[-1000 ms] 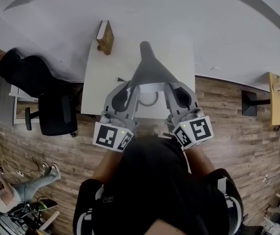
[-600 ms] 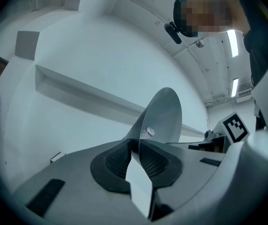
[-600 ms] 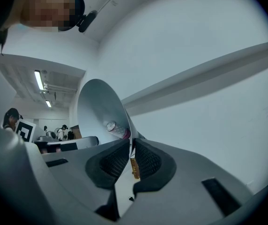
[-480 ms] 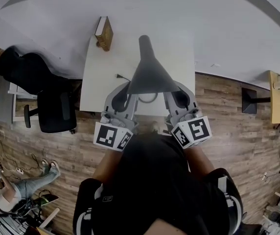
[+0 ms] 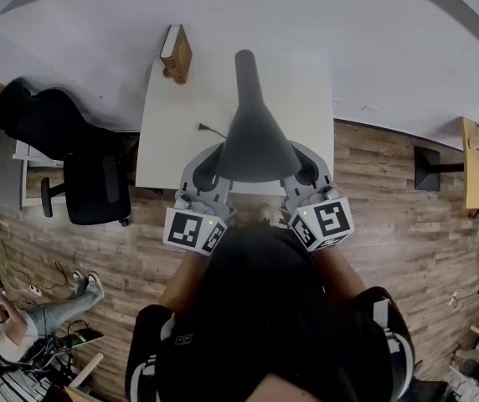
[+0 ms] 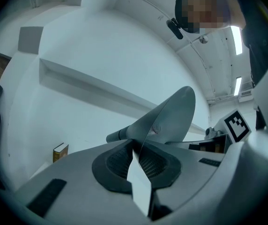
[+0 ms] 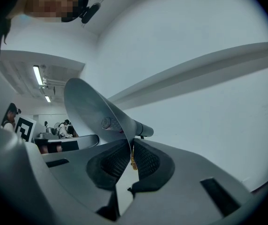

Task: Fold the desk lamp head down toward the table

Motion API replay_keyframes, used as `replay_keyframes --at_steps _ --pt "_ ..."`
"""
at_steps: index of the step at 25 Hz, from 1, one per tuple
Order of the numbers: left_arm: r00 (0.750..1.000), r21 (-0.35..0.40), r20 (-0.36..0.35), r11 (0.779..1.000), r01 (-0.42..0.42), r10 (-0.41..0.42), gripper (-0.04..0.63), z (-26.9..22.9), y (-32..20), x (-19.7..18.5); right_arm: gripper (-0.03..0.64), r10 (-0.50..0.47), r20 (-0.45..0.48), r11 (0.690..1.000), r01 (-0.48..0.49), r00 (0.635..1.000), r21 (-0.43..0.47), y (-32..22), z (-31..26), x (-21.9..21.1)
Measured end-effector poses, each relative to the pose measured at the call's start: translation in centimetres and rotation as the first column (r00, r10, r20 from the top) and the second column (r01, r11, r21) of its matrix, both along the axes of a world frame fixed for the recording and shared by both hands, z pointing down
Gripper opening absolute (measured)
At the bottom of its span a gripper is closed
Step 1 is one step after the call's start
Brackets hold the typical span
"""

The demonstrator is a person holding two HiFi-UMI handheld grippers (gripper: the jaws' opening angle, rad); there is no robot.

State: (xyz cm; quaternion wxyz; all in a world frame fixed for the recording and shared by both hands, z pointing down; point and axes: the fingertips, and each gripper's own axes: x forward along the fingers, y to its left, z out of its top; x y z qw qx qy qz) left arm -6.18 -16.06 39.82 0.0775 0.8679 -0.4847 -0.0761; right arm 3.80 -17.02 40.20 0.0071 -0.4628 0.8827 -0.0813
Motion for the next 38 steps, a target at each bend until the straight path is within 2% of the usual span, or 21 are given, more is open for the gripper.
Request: replay_keyframes --at_steps 8,30,34,38 --pt "1.000 -0.026 0.027 1.000 0.005 -0.004 0.038 2.6 -0.1 0.0 0.021 0.005 -0.018 0.998 -0.006 1.000 -0.064 -0.2 2.5 0.1" --pt "0.999 -0.043 0.047 0.999 -0.006 0.008 0.037 3.7 -0.1 0.1 0.023 0.001 -0.071 0.998 -0.005 0.997 -0.065 -0.2 3.4 0.0" --pt "0.999 -0.042 0.046 0.999 -0.007 0.009 0.037 3.6 -0.1 0.1 0.102 -0.031 -0.117 0.998 0.025 0.993 -0.056 0.2 3.1 -0.1" --pt "0.999 -0.041 0.048 0.999 -0.009 0.011 0.037 3.7 -0.2 0.1 0.152 -0.053 -0.196 0.998 0.049 0.979 -0.025 0.8 2.4 0.3"
